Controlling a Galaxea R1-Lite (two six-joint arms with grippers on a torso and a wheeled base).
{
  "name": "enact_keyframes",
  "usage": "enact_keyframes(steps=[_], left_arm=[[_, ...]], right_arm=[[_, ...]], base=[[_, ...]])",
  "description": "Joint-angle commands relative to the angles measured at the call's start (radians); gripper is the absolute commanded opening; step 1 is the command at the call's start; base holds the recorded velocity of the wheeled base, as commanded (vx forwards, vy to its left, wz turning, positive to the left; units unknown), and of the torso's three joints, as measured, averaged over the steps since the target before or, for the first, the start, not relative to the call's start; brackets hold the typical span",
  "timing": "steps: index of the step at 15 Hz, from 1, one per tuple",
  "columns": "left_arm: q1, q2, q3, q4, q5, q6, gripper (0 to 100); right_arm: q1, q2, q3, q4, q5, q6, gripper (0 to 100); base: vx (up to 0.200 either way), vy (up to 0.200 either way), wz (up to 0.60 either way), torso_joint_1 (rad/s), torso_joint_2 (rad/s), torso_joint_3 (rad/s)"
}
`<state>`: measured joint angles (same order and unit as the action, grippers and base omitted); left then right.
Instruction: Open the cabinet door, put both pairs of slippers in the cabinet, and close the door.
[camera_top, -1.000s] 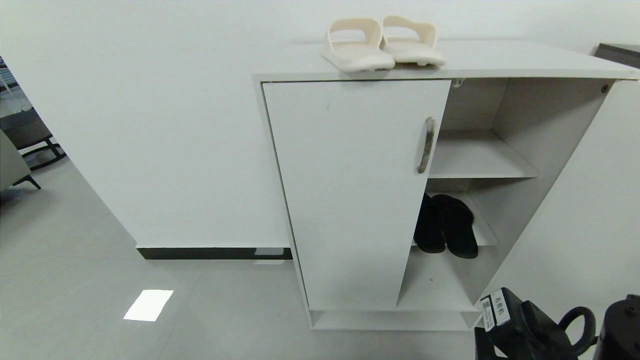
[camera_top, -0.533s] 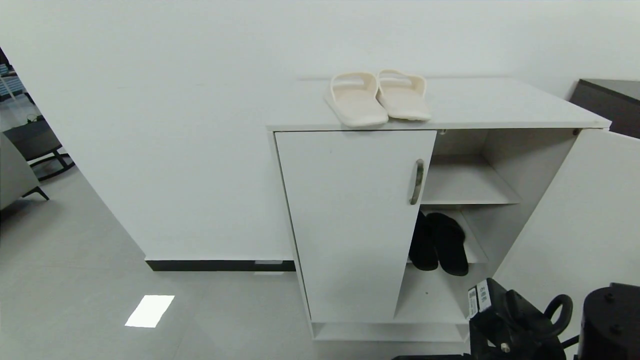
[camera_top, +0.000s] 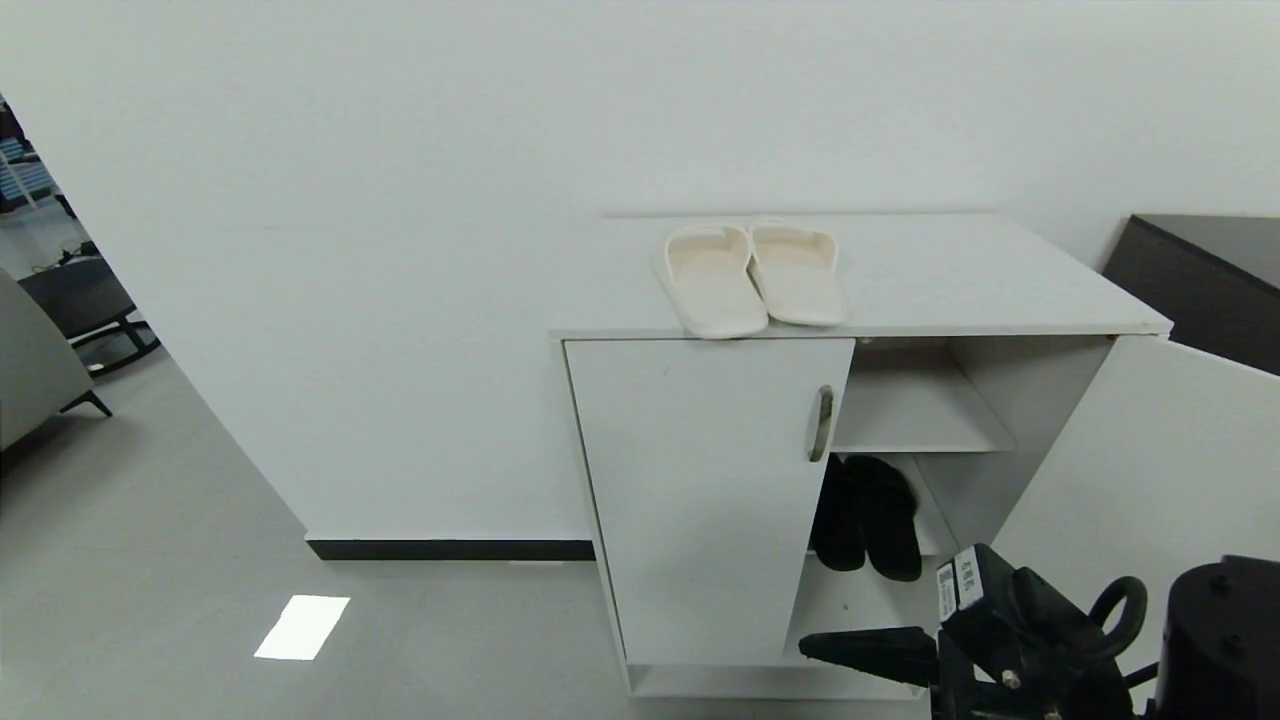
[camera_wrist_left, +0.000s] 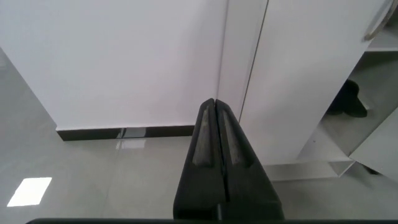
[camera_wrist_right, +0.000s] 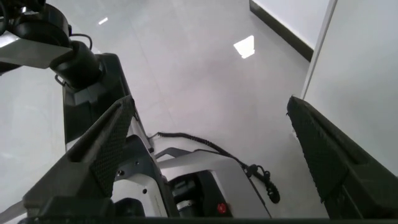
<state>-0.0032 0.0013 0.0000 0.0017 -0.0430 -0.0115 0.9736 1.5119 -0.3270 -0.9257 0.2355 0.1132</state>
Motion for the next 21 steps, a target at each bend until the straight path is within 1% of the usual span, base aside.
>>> enact_keyframes(steps=[1,13,15,17,18,19,20,21], left_arm=[[-0.001,0.000,0.000,0.000,0.000,-0.001,0],[0.000,0.000,0.000,0.000,0.000,-0.001,0],[0.000,0.000,0.000,0.000,0.000,-0.002,0],[0.000,-0.001,0.000,0.000,0.002,-0.002,0],[0.000,0.000,0.000,0.000,0.002,-0.002,0],[-0.001,0.000,0.000,0.000,0.002,-0.002,0],[0.000,0.000,0.000,0.000,0.002,-0.002,0],[0.000,0.000,0.000,0.000,0.002,-0.002,0]], right_arm=[[0.000,-0.001,0.000,-0.001,0.001,0.000,100],[0.000,-0.001,0.000,-0.002,0.004,0.008,100],[0.000,0.002,0.008,-0.048,0.005,0.008,100],[0.008,0.010,0.034,-0.093,-0.004,-0.007,100],[0.010,0.021,-0.037,-0.059,-0.056,-0.001,100],[0.010,0.027,-0.175,0.111,-0.180,0.069,100],[0.025,0.028,-0.354,0.392,-0.308,0.178,100],[0.043,0.034,-0.507,0.622,-0.374,0.261,100]], base=[[0.000,0.000,0.00,0.217,-0.51,-0.276],[0.000,0.000,0.00,0.264,-0.56,-0.301],[0.000,0.000,0.00,0.239,-0.50,-0.263],[0.000,0.000,0.00,0.088,-0.20,-0.100],[0.000,0.000,0.00,0.000,0.00,0.000],[0.000,0.000,0.00,0.000,0.00,0.000],[0.000,0.000,0.00,0.000,0.00,0.000],[0.000,0.000,0.00,0.000,0.00,0.000]])
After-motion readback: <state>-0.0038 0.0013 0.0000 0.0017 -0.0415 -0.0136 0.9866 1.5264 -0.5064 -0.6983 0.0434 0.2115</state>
